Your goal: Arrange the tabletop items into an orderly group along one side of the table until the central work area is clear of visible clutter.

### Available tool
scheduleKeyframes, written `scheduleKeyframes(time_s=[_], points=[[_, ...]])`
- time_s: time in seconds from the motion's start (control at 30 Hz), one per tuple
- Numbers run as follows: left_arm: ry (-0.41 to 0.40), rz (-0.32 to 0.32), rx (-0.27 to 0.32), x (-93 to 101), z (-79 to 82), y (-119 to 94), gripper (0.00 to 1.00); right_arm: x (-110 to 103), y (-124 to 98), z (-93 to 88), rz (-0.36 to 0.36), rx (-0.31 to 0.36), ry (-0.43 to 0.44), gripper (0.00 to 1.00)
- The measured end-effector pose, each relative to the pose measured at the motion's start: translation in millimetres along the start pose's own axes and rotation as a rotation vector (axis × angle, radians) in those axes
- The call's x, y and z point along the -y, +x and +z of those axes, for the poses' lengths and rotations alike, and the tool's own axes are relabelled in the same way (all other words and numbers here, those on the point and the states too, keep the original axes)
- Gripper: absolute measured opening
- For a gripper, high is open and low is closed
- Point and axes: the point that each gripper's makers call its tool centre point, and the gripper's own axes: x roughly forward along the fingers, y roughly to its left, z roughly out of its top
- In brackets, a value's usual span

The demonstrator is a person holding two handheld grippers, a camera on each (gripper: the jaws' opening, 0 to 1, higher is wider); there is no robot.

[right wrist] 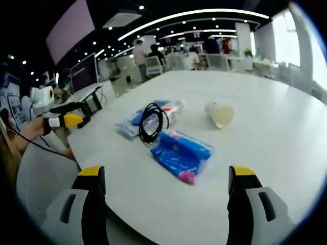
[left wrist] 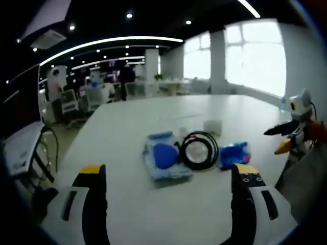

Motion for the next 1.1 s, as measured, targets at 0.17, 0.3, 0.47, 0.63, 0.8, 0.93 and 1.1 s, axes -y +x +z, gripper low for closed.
scheduleKeyframes(time_s=[0.17, 0.3, 0.47, 0.63, 0.8, 0.93, 1.1], points=[[-0.004, -0.001, -0.014, 1.8, -3.6, 0.3, 0.98, 0.8, 0.1, 0.2, -0.001, 0.003, 0.002, 0.99], [-0.002, 0.002, -0.013, 0.8, -3.8, 0.4, 0.99, 0.6, 0.2, -0.1, -0.001, 0.002, 0.001, 0.99], [-0.003, 0.004, -0.011, 0.7, -3.9, -0.2, 0.98, 0.0, 0.3, -1.0, 0.003, -0.003, 0.0, 0.97], [0.005, 0.009, -0.015, 0.9, -4.1, -0.9, 0.98, 0.3, 0.0, -0.3, 0.001, 0.0, 0.002, 0.97], [0.0, 0.018, -0.016, 0.8, -3.7, -2.1, 0.99, 1.0, -0.4, -0.4, -0.001, 0.0, 0.002, 0.97], [0.005, 0.017, -0.022, 2.7, -4.1, -2.5, 0.98, 0.3, -0.7, -0.4, 0.001, 0.0, 0.003, 0.97], [0.003, 0.022, -0.026, 1.9, -4.5, -2.9, 0.99, 0.3, -0.9, 0.4, 0.001, 0.004, 0.004, 0.98]])
